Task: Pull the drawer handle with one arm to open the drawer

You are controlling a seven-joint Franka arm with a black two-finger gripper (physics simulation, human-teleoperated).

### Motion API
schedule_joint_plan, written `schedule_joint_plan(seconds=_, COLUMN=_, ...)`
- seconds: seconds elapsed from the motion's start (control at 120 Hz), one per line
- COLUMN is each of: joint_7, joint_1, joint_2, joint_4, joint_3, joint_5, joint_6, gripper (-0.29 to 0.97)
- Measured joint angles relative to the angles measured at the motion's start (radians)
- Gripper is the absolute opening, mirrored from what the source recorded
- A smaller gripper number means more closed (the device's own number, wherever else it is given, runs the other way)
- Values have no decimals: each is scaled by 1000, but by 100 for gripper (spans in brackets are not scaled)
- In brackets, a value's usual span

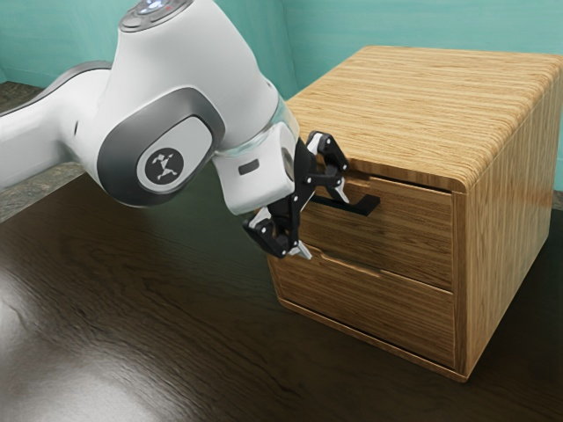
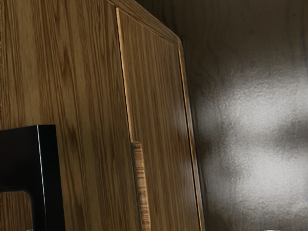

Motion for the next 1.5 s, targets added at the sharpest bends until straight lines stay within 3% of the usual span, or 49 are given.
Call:
schedule_joint_plan(seconds=0.2, joint_7=2, joint_1=-1, joint_2=-1, joint_4=0, joint_3=0, joint_5=0, joint_6=2, gripper=46)
schedule_joint_plan(seconds=0.758, joint_7=4, joint_1=-11, joint_2=-37, joint_4=-34, joint_3=-1, joint_5=1, joint_6=18, gripper=-1)
schedule_joint_plan(seconds=1.233, joint_7=-2, joint_1=-16, joint_2=-105, joint_4=-100, joint_3=1, joint_5=1, joint_6=36, gripper=-10)
schedule_joint_plan(seconds=1.5, joint_7=-8, joint_1=-12, joint_2=-155, joint_4=-149, joint_3=1, joint_5=-1, joint_6=39, gripper=-9)
